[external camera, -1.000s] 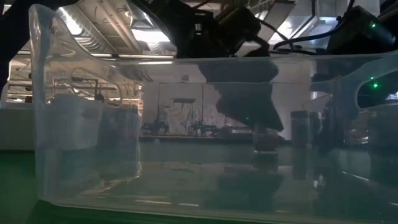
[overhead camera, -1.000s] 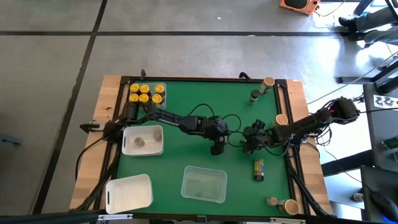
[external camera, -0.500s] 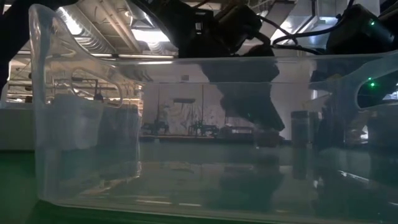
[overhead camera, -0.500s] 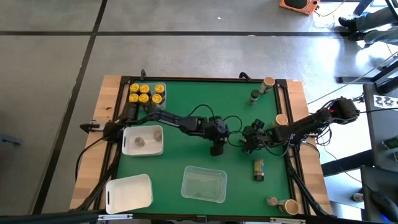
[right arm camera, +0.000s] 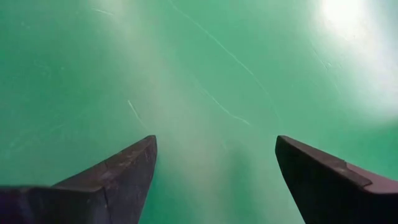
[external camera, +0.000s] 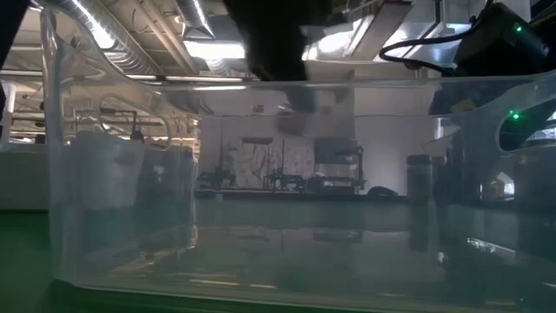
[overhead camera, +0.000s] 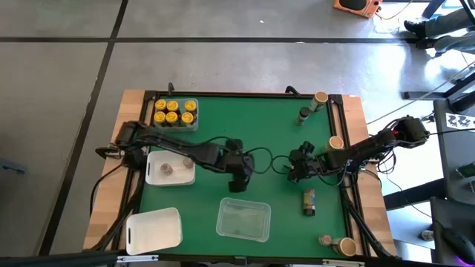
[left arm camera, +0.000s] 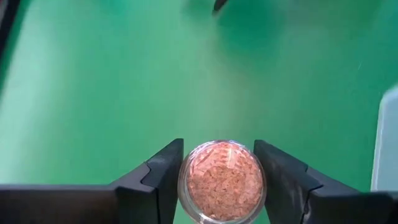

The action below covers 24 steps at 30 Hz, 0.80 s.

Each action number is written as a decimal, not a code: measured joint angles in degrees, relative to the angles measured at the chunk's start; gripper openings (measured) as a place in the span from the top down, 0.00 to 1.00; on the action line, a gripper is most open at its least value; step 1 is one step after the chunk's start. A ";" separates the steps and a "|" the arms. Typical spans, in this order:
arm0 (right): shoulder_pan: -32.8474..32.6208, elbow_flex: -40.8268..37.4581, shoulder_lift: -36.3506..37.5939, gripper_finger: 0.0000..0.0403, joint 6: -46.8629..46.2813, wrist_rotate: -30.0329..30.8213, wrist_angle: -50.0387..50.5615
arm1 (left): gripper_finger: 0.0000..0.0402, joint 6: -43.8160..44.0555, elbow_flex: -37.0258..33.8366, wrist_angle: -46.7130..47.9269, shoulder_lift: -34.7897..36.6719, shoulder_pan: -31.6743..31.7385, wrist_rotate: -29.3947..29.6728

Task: Sort spices by type
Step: Put the brown spice bottle into the top white bin

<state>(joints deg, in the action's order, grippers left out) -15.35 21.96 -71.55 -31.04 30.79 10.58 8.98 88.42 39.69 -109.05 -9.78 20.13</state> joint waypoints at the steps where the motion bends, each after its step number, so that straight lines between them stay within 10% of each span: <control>1: 0.00 0.00 0.00 0.19 0.21 0.06 -0.37 | 0.57 1.28 0.00 3.03 0.69 -0.84 1.60; 14: 0.00 0.00 0.00 0.19 0.99 0.10 -0.89 | 0.57 27.84 -19.90 17.05 21.42 -11.23 15.33; 24: 0.00 0.00 0.00 0.19 0.97 0.72 -1.24 | 0.57 52.23 -37.50 16.64 42.26 -17.61 14.46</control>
<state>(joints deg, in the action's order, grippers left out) -15.35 21.96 -71.55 -30.06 31.51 9.34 61.21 50.93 56.34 -66.79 -27.39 34.60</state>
